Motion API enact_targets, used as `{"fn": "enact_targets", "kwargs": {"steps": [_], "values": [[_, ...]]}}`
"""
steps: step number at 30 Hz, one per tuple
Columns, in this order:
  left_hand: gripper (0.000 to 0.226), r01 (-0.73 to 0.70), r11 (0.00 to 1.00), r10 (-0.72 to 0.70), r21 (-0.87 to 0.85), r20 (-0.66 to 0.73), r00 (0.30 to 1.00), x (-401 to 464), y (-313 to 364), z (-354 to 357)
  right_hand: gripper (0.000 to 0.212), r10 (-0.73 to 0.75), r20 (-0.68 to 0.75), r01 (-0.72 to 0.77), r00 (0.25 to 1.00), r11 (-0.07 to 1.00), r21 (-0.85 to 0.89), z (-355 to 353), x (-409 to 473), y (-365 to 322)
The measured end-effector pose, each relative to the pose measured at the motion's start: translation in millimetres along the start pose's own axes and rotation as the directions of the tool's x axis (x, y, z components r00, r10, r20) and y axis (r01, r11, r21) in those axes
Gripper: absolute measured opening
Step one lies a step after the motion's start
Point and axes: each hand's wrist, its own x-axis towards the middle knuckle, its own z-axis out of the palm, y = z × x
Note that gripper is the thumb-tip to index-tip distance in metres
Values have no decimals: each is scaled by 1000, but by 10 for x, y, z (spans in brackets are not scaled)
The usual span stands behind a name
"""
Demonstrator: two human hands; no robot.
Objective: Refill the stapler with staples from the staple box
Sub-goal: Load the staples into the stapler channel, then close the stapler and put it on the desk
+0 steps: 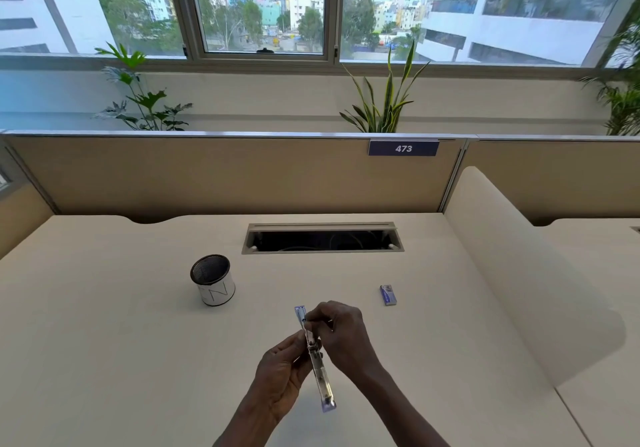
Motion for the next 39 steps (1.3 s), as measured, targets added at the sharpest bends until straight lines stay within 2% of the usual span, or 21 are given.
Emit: {"fn": "enact_targets", "kwargs": {"steps": [6, 11, 14, 20, 22, 24, 28, 31, 35, 39], "values": [[24, 14, 999, -14, 35, -2, 1000, -13, -54, -2, 15, -19, 72, 30, 997, 985, -170, 7, 44, 97], [21, -7, 1000, 7, 16, -6, 1000, -10, -71, -25, 19, -26, 129, 53, 991, 976, -213, 28, 12, 133], [28, 1, 1000, -1, -4, 2, 1000, -5, -58, -28, 23, -61, 151, 99, 987, 962, -254, 51, -30, 139], [24, 13, 1000, -13, 3, 34, 999, -24, -24, -33, 24, -173, 228, 258, 958, 866, -428, 81, -133, 176], [23, 14, 1000, -14, 0, 49, 999, -38, -9, -18, 25, -171, 236, 263, 957, 854, -449, 79, -145, 183], [25, 8, 1000, -8, 2, 58, 998, -34, 7, -2, 34, -113, 212, 194, 971, 887, -418, 95, -157, 153], [23, -6, 1000, 7, -30, 57, 998, 2, 46, 39, 50, 117, 94, -86, 989, 956, -281, 99, -173, 58], [26, -32, 997, 34, -72, 25, 999, 49, 98, 19, 53, 252, 147, -212, 956, 946, -245, 42, -185, -19], [25, -48, 999, 47, -20, -46, 998, 109, 137, -38, 57, 354, 261, -265, 898, 909, -320, -9, -231, -61], [20, -86, 992, 76, -89, -105, 992, 127, 146, -76, 50, 372, 257, -269, 892, 893, -361, -11, -274, -63]]}}
